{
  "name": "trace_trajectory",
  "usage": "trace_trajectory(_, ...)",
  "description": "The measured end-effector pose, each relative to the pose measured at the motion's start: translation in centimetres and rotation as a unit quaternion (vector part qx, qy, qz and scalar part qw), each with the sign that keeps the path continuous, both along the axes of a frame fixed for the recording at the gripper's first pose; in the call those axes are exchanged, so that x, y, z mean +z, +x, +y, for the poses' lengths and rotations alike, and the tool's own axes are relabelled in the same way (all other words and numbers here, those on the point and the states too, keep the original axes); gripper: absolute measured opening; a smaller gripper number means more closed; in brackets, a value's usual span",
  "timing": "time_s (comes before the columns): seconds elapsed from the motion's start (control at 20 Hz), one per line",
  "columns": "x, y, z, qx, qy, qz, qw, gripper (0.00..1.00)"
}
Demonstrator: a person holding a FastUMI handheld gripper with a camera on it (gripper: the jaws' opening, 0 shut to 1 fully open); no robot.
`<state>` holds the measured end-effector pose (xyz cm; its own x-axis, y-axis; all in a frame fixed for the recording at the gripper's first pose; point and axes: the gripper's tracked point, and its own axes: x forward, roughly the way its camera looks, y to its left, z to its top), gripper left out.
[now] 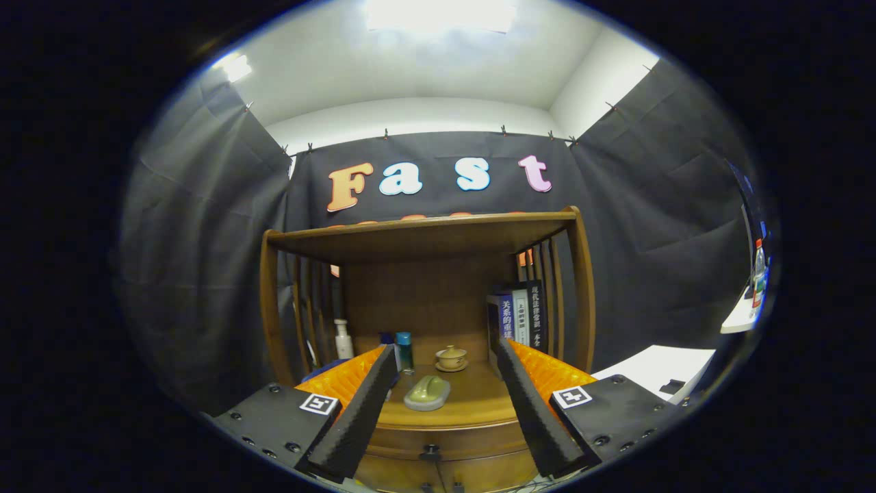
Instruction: Pull open the drawer, take out the items inside it, and place them on the countertop above the cabinet.
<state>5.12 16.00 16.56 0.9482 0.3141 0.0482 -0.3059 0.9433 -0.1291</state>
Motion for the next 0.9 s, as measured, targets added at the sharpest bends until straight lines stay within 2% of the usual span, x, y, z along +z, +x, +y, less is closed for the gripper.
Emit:
trace_trajectory(0.15, -0.3, -2.7, -0.4, 0.014, -0.003, 0.022, 1.000, 0.98)
trace_trajectory(0.3, 2.1, -3.7, -0.6, 0.012, 0.002, -0.010, 1.000, 0.98)
trace_trajectory(0.6, 0.6, -2.8, -1.5, -0.006, -0.012, 0.004, 1.000, 0.98)
trace_trajectory(0.9, 0.5, -2.6, -1.8, -0.005, -0.003, 0.011, 1.000, 0.98)
